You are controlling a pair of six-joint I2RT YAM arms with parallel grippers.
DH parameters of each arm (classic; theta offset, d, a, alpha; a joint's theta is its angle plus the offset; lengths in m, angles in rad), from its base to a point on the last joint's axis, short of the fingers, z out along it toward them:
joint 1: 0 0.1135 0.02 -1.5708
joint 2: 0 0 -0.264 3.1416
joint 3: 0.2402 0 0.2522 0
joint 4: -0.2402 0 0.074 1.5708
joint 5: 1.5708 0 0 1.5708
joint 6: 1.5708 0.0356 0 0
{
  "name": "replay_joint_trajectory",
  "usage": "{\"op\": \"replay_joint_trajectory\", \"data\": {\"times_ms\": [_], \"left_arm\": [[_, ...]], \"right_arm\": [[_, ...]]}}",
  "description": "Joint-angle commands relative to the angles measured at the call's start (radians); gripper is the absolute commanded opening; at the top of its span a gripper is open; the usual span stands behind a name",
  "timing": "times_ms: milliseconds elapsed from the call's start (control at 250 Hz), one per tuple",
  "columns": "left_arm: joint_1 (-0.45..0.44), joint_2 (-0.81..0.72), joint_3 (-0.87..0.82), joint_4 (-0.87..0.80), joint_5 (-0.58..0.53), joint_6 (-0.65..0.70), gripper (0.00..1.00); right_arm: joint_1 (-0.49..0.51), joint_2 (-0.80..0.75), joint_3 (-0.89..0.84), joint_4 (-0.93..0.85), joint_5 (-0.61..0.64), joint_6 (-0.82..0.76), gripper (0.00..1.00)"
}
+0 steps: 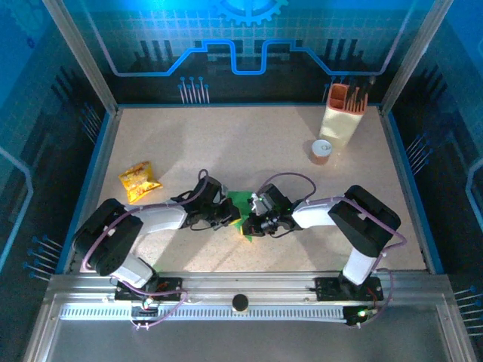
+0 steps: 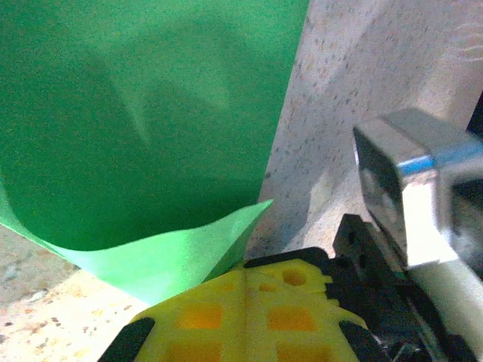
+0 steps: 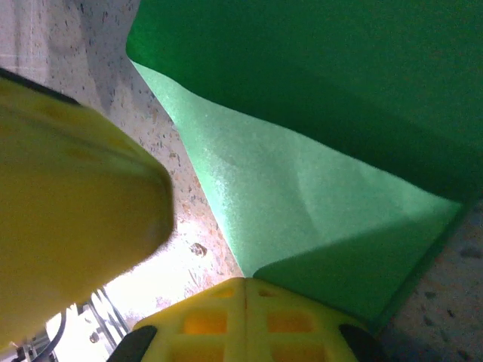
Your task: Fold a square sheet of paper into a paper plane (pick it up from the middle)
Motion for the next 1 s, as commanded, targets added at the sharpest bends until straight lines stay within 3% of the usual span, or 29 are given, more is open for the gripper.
{"op": "replay_joint_trajectory", "data": {"times_ms": [0,591,995], "left_arm": [[-0.004,0.048,-0.014,-0.006,-0.033,-0.007,0.00],[0.197,0.105,-0.049,0.028,-0.054,0.089,0.00],[0.206,-0.047,-0.049,0.048,0.000,0.094,0.00]], "right_arm": [[-0.004,0.035,-0.029,-0.105,0.042,0.008,0.01],[-0.010,0.033,-0.044,-0.118,0.052,-0.013,0.00],[-0.023,0.025,-0.047,-0.103,0.035,-0.013,0.00]]}}
